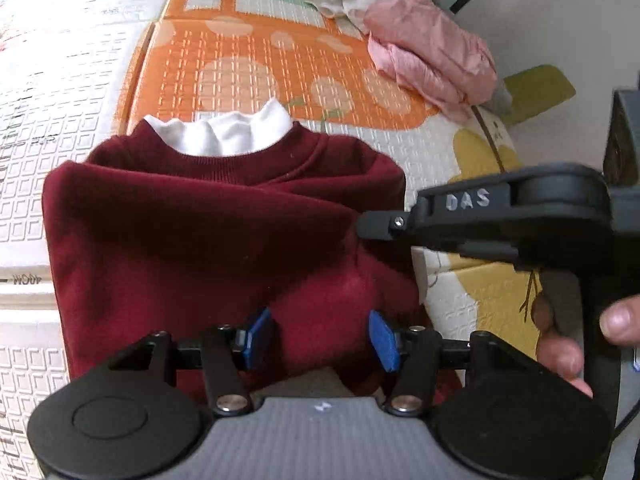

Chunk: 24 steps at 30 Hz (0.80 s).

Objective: Fold clothes

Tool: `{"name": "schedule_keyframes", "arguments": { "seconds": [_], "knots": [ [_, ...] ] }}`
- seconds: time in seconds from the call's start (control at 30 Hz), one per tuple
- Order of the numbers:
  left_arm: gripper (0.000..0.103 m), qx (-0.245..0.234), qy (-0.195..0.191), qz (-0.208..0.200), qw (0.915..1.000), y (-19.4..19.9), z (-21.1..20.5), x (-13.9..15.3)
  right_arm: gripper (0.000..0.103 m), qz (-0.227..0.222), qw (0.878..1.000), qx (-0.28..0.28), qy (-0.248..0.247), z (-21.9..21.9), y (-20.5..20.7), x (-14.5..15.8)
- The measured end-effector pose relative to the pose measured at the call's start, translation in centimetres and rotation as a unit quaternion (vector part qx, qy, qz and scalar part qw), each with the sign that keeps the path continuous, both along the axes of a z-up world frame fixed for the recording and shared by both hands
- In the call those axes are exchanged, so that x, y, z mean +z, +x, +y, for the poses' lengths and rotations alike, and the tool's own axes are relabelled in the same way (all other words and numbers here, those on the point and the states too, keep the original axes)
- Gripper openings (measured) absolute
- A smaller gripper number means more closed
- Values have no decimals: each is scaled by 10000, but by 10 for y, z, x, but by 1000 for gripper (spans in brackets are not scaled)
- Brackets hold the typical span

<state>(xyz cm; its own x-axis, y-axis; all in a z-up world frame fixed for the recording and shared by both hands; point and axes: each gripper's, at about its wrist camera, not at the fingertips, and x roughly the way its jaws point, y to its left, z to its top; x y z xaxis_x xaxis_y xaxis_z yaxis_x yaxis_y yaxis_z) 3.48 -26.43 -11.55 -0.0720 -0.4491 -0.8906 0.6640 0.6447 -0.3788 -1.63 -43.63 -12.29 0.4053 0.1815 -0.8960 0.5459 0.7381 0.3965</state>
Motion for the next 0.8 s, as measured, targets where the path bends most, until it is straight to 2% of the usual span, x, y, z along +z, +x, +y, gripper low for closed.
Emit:
{"name": "schedule_keyframes", "arguments": {
  "seconds": [0.17,0.4,0.57,0.8],
  "knots": [
    [59,-347,235,-268,9988,-13,-9,-5,2,130,9998,116,-105,2,8,-8],
    [60,-537,454,-610,9957,-30,-17,-8,0,223,9994,215,-172,2,14,-15],
    [59,-375,162,-456,9981,-22,-7,-2,1,116,9996,188,-154,2,10,-10],
    [56,-99,-417,-285,9987,-6,11,30,6,-424,9990,140,-54,5,-6,23]
  ]
}}
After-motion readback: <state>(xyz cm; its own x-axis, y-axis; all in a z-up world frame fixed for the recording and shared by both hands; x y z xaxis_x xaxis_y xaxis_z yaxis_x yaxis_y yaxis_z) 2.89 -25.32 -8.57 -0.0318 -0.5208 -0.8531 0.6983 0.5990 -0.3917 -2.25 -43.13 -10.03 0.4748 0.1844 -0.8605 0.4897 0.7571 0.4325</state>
